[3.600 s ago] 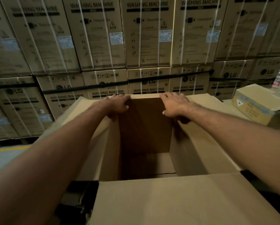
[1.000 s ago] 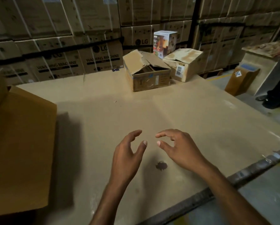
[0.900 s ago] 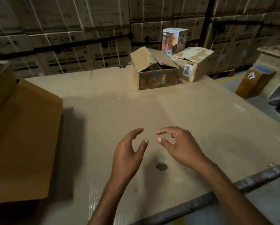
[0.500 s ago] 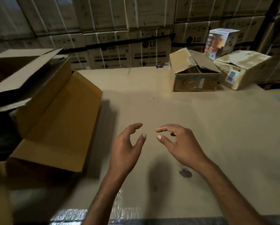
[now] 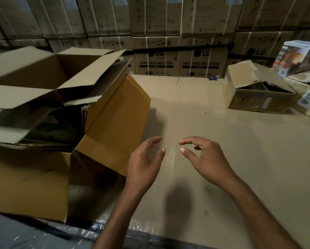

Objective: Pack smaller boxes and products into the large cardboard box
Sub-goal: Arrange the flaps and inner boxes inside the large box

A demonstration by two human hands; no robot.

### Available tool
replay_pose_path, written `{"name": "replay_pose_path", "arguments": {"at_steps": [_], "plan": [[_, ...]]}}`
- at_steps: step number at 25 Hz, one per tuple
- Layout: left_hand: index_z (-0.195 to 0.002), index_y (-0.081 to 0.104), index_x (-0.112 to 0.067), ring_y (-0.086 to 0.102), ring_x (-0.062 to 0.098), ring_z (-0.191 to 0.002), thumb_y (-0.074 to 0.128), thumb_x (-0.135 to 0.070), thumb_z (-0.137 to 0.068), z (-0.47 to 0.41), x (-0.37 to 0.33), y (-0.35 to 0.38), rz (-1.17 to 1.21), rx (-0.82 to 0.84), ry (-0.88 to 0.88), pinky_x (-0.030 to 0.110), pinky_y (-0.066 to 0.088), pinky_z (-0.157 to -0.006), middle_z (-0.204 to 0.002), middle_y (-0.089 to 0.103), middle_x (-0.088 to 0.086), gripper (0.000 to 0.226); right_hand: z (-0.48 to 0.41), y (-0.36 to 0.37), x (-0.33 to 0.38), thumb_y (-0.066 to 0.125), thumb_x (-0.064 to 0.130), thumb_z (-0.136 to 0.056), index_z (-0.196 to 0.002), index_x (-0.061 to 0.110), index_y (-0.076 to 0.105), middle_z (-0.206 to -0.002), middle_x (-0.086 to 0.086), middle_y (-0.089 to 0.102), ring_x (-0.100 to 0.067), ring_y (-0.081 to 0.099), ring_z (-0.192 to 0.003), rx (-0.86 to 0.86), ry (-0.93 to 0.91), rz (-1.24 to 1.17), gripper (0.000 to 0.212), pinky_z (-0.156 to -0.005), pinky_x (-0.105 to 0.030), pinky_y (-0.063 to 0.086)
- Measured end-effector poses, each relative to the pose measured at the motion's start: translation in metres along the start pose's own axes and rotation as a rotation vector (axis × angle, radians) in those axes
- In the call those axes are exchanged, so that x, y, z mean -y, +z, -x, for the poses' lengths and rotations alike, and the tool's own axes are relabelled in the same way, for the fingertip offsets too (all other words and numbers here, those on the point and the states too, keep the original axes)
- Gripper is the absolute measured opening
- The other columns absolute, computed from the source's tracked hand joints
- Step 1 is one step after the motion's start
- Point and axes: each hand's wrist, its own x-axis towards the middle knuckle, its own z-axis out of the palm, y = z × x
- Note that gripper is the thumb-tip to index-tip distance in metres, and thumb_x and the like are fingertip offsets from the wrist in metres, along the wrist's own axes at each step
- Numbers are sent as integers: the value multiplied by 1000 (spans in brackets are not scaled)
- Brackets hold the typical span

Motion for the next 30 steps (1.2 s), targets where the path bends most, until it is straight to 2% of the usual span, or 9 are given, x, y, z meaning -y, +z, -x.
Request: {"name": "replay_pose_path", "arguments": {"at_steps": [4, 8, 12, 16, 20, 23, 27, 30], "plan": [[-130, 66, -30, 59, -7, -117, 67, -32, -99, -5, -3, -19, 16, -15, 61, 32, 56, -98, -126, 66, -22, 32, -6, 16, 24, 76, 24, -93, -108, 35, 77, -108, 24, 72, 4, 65, -107, -55, 3, -81, 19, -92, -25, 54], [-126, 68, -26, 63, -5, -112, 67, -24, -99, -13, -27, -58, 61, -126, 157, 25, 57, -92, -120, 69, -21, 26, -22, 23, 65, 75, 23, -93, -108, 33, 77, -107, 25, 73, 3, 66, -105, -113, -102, -139, 18, -87, -21, 54], [-121, 69, -26, 65, -3, -109, 66, -22, -99, -17, -43, -105, 49, -306, 194, 21, 57, -89, -115, 70, -21, 23, -46, 38, 104, 74, 28, -94, -110, 34, 77, -109, 21, 73, 3, 65, -104, -19, -212, -158, 17, -87, -23, 54], [-118, 71, -23, 68, 1, -105, 67, -21, -99, -15, -46, -152, -5, -434, 186, 27, 60, -86, -110, 72, -15, 19, -70, 57, 143, 71, 35, -95, -109, 39, 73, -109, 25, 69, 8, 61, -103, 74, -360, -144, 15, -82, -19, 51], [-116, 71, -19, 71, 3, -101, 69, -18, -97, -25, -36, -216, 11, -546, 134, 30, 61, -86, -106, 74, -8, 19, -96, 81, 188, 67, 37, -98, -113, 32, 74, -112, 16, 71, 1, 62, -101, 108, -509, -109, 17, -81, -26, 56], [-114, 72, -20, 72, 4, -99, 70, -21, -96, -48, -15, -278, -51, -585, 126, 33, 61, -87, -104, 76, -7, 18, -122, 101, 218, 66, 34, -99, -114, 28, 75, -111, 10, 73, -4, 64, -98, 85, -581, -36, 18, -80, -31, 58], [-106, 74, -26, 71, 0, -94, 72, -23, -94, -91, 21, -352, -138, -573, 103, 29, 60, -88, -98, 76, -12, 13, -161, 137, 251, 65, 33, -100, -112, 29, 76, -114, 8, 73, -6, 60, -96, 24, -524, 48, 16, -73, -23, 48], [-105, 76, -26, 69, -4, -94, 71, -23, -95, -120, 48, -386, -243, -490, 105, 22, 57, -86, -99, 74, -15, 11, -187, 170, 276, 63, 31, -101, -118, 33, 73, -125, 7, 69, -13, 57, -115, 52, -481, 182, 20, -88, -32, 48]]}}
